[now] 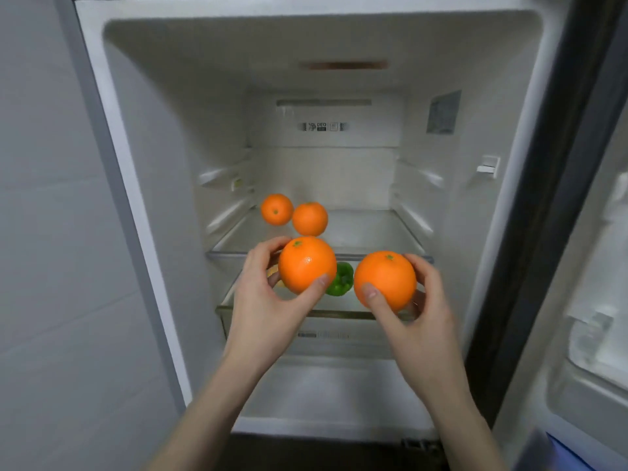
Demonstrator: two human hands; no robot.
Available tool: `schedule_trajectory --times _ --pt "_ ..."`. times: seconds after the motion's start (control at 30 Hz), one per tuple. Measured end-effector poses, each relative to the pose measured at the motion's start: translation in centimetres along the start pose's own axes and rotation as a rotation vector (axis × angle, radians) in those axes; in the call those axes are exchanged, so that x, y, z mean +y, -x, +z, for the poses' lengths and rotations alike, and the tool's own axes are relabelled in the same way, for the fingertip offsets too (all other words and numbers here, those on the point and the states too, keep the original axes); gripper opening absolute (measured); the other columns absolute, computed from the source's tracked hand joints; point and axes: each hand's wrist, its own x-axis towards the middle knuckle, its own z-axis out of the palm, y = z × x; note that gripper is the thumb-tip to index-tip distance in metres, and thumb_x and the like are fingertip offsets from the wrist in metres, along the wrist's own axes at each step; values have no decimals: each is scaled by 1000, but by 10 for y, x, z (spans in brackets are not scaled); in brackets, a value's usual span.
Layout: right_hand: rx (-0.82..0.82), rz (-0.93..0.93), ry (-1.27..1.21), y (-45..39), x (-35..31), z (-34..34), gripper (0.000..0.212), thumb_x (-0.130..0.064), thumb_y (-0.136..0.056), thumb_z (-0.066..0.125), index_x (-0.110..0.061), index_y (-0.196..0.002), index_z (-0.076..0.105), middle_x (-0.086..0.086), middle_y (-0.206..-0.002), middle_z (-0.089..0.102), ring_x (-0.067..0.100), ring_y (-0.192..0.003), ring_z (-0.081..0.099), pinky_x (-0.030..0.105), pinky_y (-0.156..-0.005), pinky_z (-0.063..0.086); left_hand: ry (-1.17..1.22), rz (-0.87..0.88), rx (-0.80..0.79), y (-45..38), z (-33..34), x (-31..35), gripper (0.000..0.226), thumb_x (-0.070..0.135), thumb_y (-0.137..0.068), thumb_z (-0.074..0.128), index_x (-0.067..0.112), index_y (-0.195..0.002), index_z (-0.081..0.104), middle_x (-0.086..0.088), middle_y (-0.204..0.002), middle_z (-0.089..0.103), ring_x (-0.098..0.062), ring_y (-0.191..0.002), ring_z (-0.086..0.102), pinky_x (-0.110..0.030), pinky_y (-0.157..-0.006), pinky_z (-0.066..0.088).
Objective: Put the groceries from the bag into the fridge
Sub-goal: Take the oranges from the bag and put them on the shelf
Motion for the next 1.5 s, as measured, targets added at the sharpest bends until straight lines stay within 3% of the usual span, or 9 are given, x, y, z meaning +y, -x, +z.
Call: schedule_trajectory --times 0.13,0.27,0.37,0.47,0.6,0.7,1.0,1.27,1.5 --pt "78 -11 -1 -48 7 14 70 -53 -75 79 -35 -137 52 -10 -136 56 9 -115 62 17 -86 50 -25 -9 -29 -46 18 -23 65 33 -72 91 34 -125 55 11 -128 58 2 -114 59 -25 -93 55" --pt "152 -31 95 -91 16 25 64 -46 -80 84 -34 -136 55 -9 -131 62 13 -112 64 31 -90 55 -48 -10 -56 -88 44 -41 63 34 -69 92 36 -121 56 12 -123 61 1 -107 62 -21 -90 54" --pt "206 -39 184 -119 27 32 69 -44 -81 83 -29 -142 53 -4 -135 62 18 -118 63 46 -100 54 -91 12 -35 -112 65 -54 63 38 -68 91 30 -123 60 13 -117 64 -8 -107 64 -36 -97 55" --pt "229 -19 247 -138 38 38 75 -44 -83 82 -24 -148 49 1 -140 60 22 -125 60 49 -106 51 -105 30 -60 -128 84 -63 66 39 -69 90 25 -127 60 12 -116 61 -14 -112 63 -42 -98 54" --pt "242 -1 342 -147 49 41 73 -41 -85 80 -19 -147 49 6 -138 58 26 -125 58 48 -106 49 -100 46 -107 -136 100 -73 71 42 -73 87 24 -135 58 7 -125 62 -14 -116 61 -39 -101 53" --pt "231 1 423 -147 56 41 73 -38 -87 79 -16 -149 47 9 -137 57 27 -127 55 36 -105 43 -96 36 -149 -135 106 -79 70 42 -75 86 25 -136 55 6 -127 62 -13 -117 59 -33 -100 51" --pt "213 43 480 -146 64 36 67 -43 -88 76 -23 -146 49 4 -132 57 24 -124 55 29 -93 38 -208 119 -151 -129 114 -83 67 42 -80 82 20 -136 53 1 -128 54 -17 -115 56 -32 -93 49" --pt "182 81 538 -144 58 32 69 -51 -90 70 -28 -149 44 2 -138 53 28 -127 56 44 -101 46 -209 149 -130 -125 121 -84 67 41 -81 80 18 -137 51 -2 -123 57 -24 -117 57 -43 -93 52" --pt "136 103 588 -147 51 31 71 -52 -93 66 -25 -153 40 4 -142 50 30 -127 55 44 -100 45 -217 165 -131 -125 122 -85 70 43 -80 80 20 -139 49 0 -126 56 -22 -118 57 -41 -93 53"
